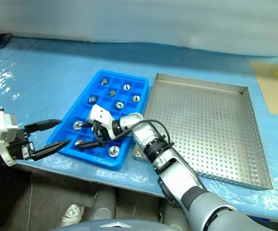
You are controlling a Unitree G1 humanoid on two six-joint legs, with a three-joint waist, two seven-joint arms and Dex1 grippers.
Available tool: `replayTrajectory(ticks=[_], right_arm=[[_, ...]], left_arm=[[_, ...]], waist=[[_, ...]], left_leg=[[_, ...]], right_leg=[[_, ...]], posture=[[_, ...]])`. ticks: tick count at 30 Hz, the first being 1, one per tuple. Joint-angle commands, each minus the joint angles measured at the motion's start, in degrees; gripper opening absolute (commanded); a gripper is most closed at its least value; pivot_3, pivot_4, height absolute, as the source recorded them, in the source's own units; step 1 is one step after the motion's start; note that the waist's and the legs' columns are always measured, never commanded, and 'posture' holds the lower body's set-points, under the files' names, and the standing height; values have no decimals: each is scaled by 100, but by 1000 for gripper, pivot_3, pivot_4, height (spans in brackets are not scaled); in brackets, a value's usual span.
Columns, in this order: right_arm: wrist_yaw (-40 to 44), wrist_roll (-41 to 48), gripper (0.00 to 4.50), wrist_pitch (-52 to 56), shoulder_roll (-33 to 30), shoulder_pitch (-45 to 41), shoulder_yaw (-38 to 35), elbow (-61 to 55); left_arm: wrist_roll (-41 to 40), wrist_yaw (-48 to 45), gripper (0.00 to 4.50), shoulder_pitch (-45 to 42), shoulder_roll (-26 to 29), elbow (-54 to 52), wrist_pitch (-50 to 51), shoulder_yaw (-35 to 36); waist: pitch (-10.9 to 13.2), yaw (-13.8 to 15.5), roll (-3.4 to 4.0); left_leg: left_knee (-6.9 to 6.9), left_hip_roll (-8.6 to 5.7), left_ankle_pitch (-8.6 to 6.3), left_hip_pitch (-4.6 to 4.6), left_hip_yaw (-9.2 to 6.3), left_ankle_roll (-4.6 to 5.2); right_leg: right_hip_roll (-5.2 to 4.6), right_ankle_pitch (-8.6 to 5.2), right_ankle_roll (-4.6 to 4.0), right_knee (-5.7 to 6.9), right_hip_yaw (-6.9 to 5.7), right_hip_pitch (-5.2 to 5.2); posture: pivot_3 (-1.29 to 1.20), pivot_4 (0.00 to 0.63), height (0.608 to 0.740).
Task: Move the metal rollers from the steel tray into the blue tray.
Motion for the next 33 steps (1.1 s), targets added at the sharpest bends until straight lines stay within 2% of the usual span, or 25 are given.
replayTrajectory(ticks=[1,8,13,17,22,25,28,33], right_arm=[[-168,48,4441,-228,532,-101,-64,-95],[-443,281,4441,-245,30,-540,-775,-71],[-8,533,4441,304,-1085,-498,-1275,-871],[-143,648,4441,794,-1780,-277,-1616,-1433],[-752,588,4441,1117,-2730,258,-2256,-1945],[-1146,614,4441,1298,-3080,672,-2573,-2256],[-1427,796,4441,1732,-3408,1394,-2970,-3062],[-1656,1126,4441,2403,-3716,2452,-3302,-4369]], left_arm=[[-3,-12,4077,4,76,-65,-100,56],[-47,134,4077,-501,7,34,-90,-333],[192,-13,4077,-1460,-131,695,-294,-1195],[426,-278,4077,-2147,-292,1332,-553,-1786],[897,-620,4077,-3283,-862,2530,-1067,-2606],[1080,-793,4077,-3725,-1193,3109,-1313,-2876],[1277,-900,4077,-4151,-1543,3812,-1594,-3067],[1518,-1182,4077,-4418,-1805,4521,-1932,-3262]], waist=[[0,0,0],[1,-6,2],[4,28,7],[2,-45,4],[-3,-159,16],[-4,-281,14],[-4,-365,15],[-4,-590,16]], left_leg=[[0,0,0,0,0,0],[14,1,0,0,-2,-1],[74,1,0,5,-2,1],[106,0,-1,23,-2,1],[106,-1,17,39,-1,-28],[129,-5,14,35,0,-21],[130,-8,10,29,1,-15],[123,-6,7,44,7,-8]], right_leg=[[0,0,0,0,0,0],[0,0,0,12,0,2],[-6,-3,-1,64,6,9],[-11,-2,3,87,11,31],[-5,3,-4,99,17,42],[-5,4,-1,90,21,51],[-4,4,0,82,20,51],[-1,3,2,79,21,50]], posture=[[403,150,740],[340,150,740],[219,150,740],[141,150,740],[10,150,740],[-67,150,740],[-89,150,740],[-165,150,740]])
